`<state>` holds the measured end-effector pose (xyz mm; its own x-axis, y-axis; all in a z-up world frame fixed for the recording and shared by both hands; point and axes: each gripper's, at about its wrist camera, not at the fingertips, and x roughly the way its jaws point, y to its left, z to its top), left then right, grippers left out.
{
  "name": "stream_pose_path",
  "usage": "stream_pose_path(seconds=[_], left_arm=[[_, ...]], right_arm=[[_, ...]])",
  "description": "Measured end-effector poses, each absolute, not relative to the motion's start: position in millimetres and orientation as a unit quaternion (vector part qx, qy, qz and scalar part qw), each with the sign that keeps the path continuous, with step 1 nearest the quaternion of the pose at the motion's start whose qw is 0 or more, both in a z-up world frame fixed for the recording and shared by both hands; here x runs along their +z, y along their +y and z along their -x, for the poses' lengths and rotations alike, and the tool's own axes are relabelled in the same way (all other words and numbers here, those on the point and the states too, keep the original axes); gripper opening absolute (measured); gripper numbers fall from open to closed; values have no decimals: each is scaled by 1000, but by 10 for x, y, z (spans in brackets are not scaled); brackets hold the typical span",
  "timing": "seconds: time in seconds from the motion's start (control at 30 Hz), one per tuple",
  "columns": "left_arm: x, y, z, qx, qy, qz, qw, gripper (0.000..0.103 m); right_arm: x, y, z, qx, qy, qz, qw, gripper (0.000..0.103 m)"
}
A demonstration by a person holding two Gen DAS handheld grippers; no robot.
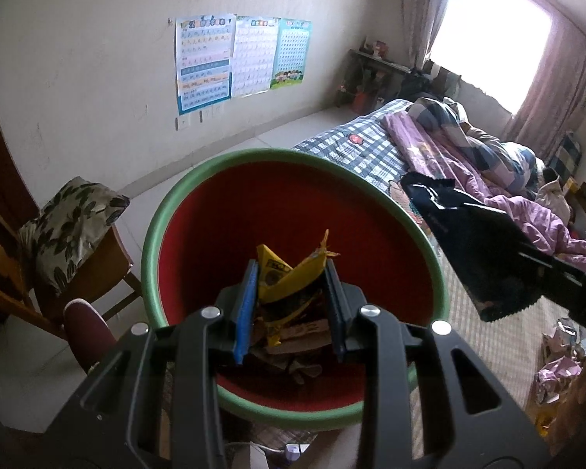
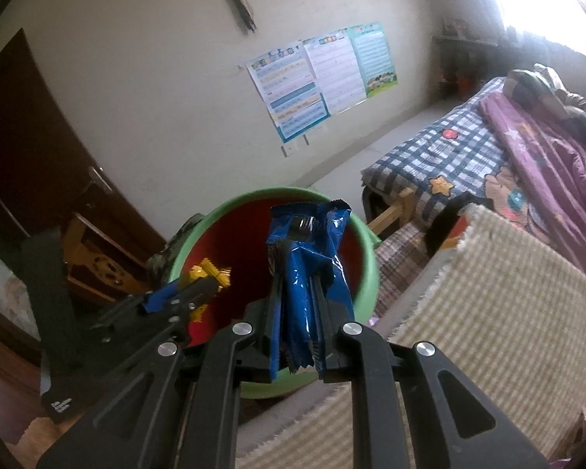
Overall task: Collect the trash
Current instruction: 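Open both tools to drop the yellow wrapper and blue bag into the bin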
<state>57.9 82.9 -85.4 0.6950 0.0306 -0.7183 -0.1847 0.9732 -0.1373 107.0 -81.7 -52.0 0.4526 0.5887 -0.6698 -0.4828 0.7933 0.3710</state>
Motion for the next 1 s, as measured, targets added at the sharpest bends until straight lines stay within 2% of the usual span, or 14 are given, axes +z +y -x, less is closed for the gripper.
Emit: stream_pose_path(seconds=[0.27, 0.37, 0.4, 0.43, 0.53, 0.6, 0.87, 1.0], left_arm=[[-882, 817, -607, 63, 390, 100, 913, 31], [-875, 809, -599, 70, 386, 96, 915, 35], [-867, 816, -596, 72, 384, 97, 916, 44], [-858, 819, -590, 74, 381, 98, 916, 48], [-843, 818, -582, 75, 379, 96, 917, 49], [-844, 831, -574, 76, 379, 96, 917, 55], [-808, 814, -540, 77, 375, 91, 919, 56], [-775, 810, -511, 77, 372, 92, 921, 56]], right_arm=[[-588, -756, -1130, 317, 429, -72, 843, 15], [-595, -753, -1143, 321, 427, -82, 841, 16], [-595, -756, -1152, 321, 426, -85, 841, 27], [-597, -767, -1162, 323, 427, -90, 840, 38], [-582, -805, -1160, 322, 423, -97, 842, 39], [-573, -836, -1150, 320, 422, -101, 842, 40], [-504, -1039, -1090, 310, 416, -120, 846, 41], [-474, -1204, -1021, 298, 413, -128, 851, 49]])
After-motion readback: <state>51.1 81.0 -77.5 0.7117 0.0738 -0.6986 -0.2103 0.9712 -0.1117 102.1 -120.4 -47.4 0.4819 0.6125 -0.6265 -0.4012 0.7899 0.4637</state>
